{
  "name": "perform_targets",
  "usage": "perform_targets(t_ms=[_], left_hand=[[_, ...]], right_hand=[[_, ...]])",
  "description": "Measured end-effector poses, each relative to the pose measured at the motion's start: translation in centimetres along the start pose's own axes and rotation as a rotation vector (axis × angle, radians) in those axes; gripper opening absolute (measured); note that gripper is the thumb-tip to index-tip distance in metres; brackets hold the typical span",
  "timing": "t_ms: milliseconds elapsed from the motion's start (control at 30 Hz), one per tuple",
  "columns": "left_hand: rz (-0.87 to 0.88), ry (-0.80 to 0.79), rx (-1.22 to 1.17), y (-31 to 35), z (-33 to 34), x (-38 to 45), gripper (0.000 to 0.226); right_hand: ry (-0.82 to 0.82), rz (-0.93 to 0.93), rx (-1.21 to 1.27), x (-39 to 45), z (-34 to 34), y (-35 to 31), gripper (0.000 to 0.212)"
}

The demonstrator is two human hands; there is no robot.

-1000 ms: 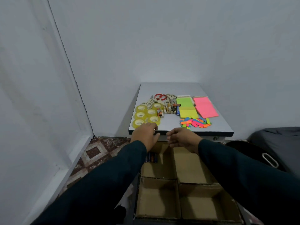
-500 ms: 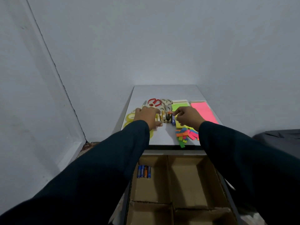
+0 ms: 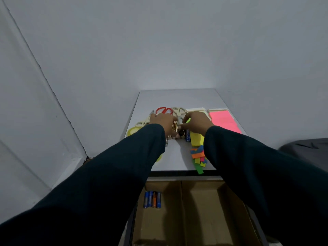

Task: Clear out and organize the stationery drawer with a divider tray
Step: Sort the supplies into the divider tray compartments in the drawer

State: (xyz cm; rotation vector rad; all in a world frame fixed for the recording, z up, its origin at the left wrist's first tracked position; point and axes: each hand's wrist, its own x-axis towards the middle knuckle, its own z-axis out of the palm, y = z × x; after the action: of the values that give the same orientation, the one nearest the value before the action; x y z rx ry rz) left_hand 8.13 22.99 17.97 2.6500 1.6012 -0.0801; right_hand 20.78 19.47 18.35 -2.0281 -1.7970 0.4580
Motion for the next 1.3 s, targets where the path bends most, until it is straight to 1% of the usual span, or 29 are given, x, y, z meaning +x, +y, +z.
perform_targets(t_ms=[133,200,233,300,367,433,500,633,733,933,1000,1133,1300], left_hand=[[0.006,-0.025,-0.035,-0.1,-0.1,0.4,0.065],[0.013,-0.033,-0.046,-0.1,-0.3,0.4,0.065],[0.019,-0.038,-0.051,0.0,-0.4,0.4,0.064],[0.032,-0.053,-0.061,0.0,-0.6,0.4,0.060],[0.034,-0.072,-0.057,0.0,-0.8,0.3,0.057],[0.031,-0.085,-0.045,0.1,-0.9,0.4,0.057],[0.023,-0.101,-0.025,0.3,-0.9,0.4,0.060],[0.015,-0.147,0.001,0.5,-1.2,0.6,0.066],[0.041,-0.170,-0.026,0.7,-1.6,0.6,0.067],[0.064,-0.252,-0.095,0.7,-2.0,1.8,0.063],[0.046,-0.242,-0.105,0.4,-1.7,2.5,0.060],[-0.003,-0.161,-0.096,0.0,-0.9,3.2,0.048],[0.008,-0.106,-0.078,0.1,-0.9,2.6,0.052]], right_hand=[[0.027,0.035,0.129,0.2,0.1,0.3,0.020],[0.040,0.027,0.192,0.0,-0.5,0.6,0.026],[0.036,0.014,0.184,-0.1,-0.9,0.8,0.031],[0.001,-0.016,0.084,-0.4,-1.5,1.1,0.040],[-0.074,-0.029,-0.028,-0.7,-1.7,1.4,0.049],[-0.128,-0.039,-0.128,-1.0,-1.3,1.4,0.054],[-0.146,-0.061,-0.209,-1.2,-0.8,1.3,0.057],[-0.161,-0.078,-0.252,-1.6,-0.7,1.0,0.059],[-0.167,-0.074,-0.260,-2.0,-0.9,0.9,0.061],[-0.123,-0.096,-0.273,-2.1,-0.3,1.0,0.049],[-0.119,-0.103,-0.268,-2.0,-0.3,1.0,0.048],[-0.134,-0.113,-0.269,-2.0,-0.4,1.0,0.051],[-0.140,-0.128,-0.289,-2.1,-0.4,1.0,0.052]])
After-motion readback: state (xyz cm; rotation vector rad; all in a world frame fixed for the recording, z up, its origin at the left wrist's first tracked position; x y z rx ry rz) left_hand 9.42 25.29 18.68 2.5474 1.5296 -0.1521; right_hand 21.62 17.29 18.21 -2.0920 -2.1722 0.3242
